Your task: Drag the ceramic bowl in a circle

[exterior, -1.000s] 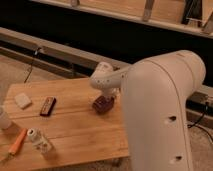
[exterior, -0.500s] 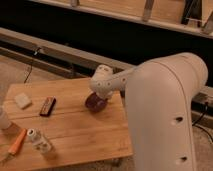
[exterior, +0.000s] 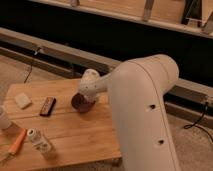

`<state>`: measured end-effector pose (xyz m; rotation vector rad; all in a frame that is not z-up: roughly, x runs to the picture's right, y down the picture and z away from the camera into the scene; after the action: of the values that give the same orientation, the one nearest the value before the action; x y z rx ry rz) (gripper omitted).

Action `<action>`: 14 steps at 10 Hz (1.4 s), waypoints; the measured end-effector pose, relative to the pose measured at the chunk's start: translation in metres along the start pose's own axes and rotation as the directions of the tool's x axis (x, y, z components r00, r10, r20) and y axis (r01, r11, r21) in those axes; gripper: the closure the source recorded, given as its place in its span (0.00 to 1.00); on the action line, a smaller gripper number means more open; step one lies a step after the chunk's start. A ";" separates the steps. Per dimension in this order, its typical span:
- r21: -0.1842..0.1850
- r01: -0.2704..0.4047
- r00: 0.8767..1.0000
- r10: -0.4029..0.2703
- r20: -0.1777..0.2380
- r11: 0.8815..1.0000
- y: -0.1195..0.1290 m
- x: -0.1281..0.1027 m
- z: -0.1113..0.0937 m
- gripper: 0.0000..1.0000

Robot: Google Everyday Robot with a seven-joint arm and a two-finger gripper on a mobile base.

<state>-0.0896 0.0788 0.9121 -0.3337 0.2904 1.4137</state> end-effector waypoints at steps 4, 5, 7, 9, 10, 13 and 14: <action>-0.036 0.160 0.986 -0.162 -0.030 0.986 0.059 0.006 -0.005 1.00; -0.041 0.186 0.982 -0.187 -0.038 0.982 0.065 0.011 -0.008 1.00; -0.057 0.243 0.968 -0.246 -0.058 0.968 0.077 0.023 -0.018 1.00; -0.084 0.315 0.944 -0.321 -0.074 0.945 0.092 0.042 -0.029 1.00; -0.097 0.337 0.935 -0.345 -0.082 0.936 0.097 0.050 -0.031 1.00; -0.184 0.425 0.888 -0.448 -0.109 0.886 0.123 0.094 -0.037 1.00; -0.227 0.461 0.863 -0.493 -0.111 0.858 0.137 0.114 -0.042 1.00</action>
<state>-0.2097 0.1834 0.8215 -0.6408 0.1857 0.9193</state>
